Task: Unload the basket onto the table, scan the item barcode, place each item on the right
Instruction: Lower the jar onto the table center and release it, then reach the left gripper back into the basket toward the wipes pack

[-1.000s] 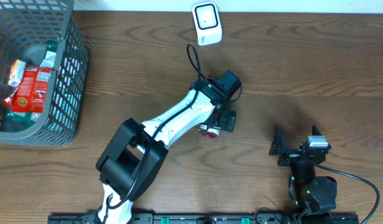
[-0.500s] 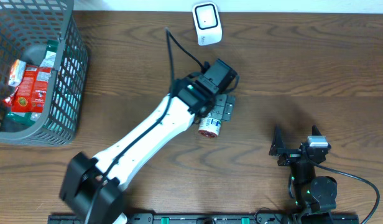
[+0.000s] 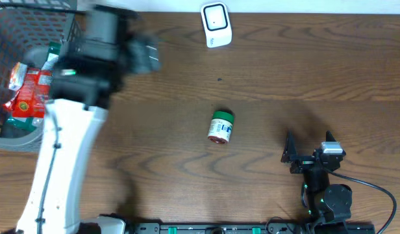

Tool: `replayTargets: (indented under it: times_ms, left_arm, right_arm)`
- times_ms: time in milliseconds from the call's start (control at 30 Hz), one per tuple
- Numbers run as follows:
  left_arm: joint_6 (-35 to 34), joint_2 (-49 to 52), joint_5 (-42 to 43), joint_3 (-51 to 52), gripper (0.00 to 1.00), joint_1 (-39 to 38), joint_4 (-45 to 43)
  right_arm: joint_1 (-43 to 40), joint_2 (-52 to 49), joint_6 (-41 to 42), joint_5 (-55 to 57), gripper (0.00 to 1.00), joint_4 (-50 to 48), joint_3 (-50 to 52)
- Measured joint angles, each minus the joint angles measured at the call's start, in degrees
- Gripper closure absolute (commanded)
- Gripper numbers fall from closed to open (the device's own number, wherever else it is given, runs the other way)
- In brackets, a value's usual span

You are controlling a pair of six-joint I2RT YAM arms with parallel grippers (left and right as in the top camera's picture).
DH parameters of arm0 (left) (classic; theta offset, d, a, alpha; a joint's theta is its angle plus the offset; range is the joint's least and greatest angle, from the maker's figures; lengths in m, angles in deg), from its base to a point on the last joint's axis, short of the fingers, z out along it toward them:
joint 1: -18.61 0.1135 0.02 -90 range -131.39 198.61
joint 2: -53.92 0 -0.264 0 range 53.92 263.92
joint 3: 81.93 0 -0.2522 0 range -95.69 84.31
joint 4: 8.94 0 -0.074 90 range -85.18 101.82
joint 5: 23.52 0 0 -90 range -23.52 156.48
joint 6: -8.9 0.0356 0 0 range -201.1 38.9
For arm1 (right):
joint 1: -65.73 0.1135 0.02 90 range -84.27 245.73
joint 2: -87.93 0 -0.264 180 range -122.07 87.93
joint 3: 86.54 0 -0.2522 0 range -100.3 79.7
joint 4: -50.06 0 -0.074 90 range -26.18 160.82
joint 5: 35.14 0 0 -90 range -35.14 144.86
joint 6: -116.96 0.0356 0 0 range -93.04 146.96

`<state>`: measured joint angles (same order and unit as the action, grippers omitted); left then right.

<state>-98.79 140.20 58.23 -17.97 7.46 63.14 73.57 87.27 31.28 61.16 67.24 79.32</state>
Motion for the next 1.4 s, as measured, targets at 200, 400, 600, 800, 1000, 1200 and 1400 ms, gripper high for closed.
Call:
replayTargets:
  times_ms: [200, 400, 600, 800, 1000, 1200, 1400]
  left_arm:
    - [0.15, 0.09, -1.07, 0.00, 0.02, 17.03, -3.39]
    - [0.17, 0.81, -1.16, 0.00, 0.02, 30.38, -4.57]
    - [0.17, 3.69, -1.16, 0.48, 0.02, 37.94, -4.55]
    - [1.79, 10.78, -0.98, 3.06, 0.02, 39.67, -3.93]
    - [8.04, 20.74, 4.87, 3.50, 0.02, 39.67, -2.32]
    - [11.41, 27.36, 8.79, 3.56, 0.02, 39.67, -0.28]
    - [12.02, 32.26, 9.62, 3.56, 0.02, 39.69, 0.81]
  right_arm:
    - [0.00, 0.00, 0.00, 0.00, 0.01, 0.00, 0.00]
    - [0.00, 0.00, -0.02, 0.00, 0.01, 0.00, 0.00]
    - [0.00, 0.00, 0.00, 0.00, 0.01, 0.00, 0.00]
    - [0.00, 0.00, -0.02, 0.00, 0.01, 0.00, 0.00]
    - [0.00, 0.00, -0.02, 0.00, 0.01, -0.02, 0.00]
    - [0.00, 0.00, -0.02, 0.00, 0.01, -0.02, 0.00]
    - [0.00, 0.00, -0.02, 0.00, 0.01, 0.00, 0.00]
